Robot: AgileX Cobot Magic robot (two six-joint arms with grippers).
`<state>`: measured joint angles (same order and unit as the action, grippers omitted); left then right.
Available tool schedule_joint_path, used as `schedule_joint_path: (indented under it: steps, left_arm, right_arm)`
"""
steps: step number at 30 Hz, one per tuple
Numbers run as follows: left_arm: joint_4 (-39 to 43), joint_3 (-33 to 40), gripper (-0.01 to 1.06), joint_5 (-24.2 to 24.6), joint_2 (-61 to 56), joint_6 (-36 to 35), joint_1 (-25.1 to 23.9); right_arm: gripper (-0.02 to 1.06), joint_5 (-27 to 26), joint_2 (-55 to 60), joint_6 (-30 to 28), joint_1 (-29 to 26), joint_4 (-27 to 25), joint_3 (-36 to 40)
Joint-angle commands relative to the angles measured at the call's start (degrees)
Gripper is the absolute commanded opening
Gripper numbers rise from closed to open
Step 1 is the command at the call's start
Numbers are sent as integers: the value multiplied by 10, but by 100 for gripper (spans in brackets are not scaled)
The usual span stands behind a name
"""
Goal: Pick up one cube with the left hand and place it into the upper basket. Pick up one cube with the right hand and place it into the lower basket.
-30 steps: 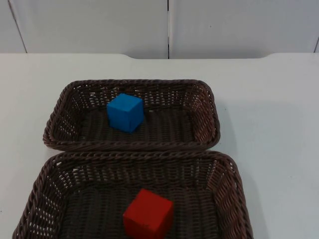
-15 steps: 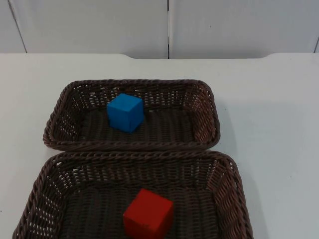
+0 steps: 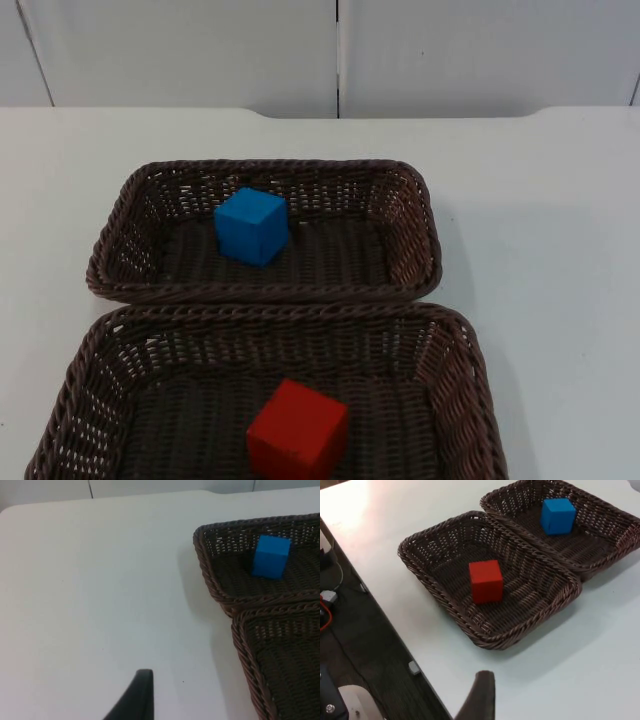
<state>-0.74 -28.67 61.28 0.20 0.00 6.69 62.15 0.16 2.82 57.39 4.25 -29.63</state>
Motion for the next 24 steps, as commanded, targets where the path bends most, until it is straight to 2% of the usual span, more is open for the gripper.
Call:
schedule_joint_path:
  steps: [1, 16, 17, 20, 24]
  left_arm:
    - [-5, 2, 105, 2, -2, 0, -2]
    - [-5, 3, 105, 2, -2, 0, -2]
    - [-5, 3, 105, 2, -2, 0, -2]
    - [-5, 3, 105, 2, -2, 0, -2]
    - [-5, 3, 105, 2, -2, 0, -2]
  right_arm:
    - [78, -3, -2, -8, 0, -3, 1]
    - [79, -3, -2, -20, 0, -10, 1]
    - [83, -3, -2, -20, 0, -10, 1]
    - [105, -3, -2, -20, 0, -10, 1]
    - [105, -3, -2, -20, 0, -10, 1]
